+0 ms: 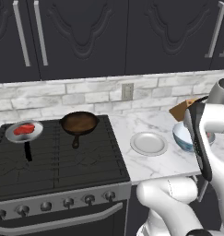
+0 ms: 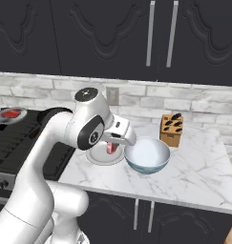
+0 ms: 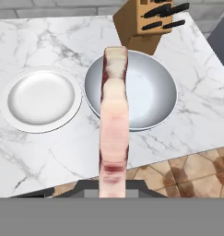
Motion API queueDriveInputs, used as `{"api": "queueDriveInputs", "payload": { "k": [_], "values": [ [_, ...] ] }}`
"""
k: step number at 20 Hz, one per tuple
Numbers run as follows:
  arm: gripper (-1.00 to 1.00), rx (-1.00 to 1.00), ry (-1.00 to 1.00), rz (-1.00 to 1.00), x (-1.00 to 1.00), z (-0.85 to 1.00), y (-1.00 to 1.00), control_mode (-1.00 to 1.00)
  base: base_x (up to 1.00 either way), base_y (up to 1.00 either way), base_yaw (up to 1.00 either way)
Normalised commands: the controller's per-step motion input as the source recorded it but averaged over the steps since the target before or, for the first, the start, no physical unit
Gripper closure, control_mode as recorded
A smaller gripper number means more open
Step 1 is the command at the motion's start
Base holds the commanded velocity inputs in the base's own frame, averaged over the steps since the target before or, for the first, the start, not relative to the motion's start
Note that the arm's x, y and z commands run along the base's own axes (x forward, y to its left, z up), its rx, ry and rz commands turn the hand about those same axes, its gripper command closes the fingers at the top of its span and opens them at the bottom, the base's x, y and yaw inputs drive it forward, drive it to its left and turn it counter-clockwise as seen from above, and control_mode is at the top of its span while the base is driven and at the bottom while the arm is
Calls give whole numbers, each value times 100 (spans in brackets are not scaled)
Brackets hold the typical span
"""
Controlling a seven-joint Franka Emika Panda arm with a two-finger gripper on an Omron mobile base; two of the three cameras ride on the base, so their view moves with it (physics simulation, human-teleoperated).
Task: Place one of the steaks on the plate and the other in the bowl. Then place the bowl in the fridge.
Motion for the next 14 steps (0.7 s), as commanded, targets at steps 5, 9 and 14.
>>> {"api": "queueDriveInputs", "payload": {
  "k": [5,9,14],
  "values": [
    [100,0,19,2,55,-41,-55,-100,0,0,0],
    [100,3,9,3,35,-50,-46,-100,0,0,0],
    [100,2,8,2,54,-57,-12,-100,0,0,0]
  ]
}}
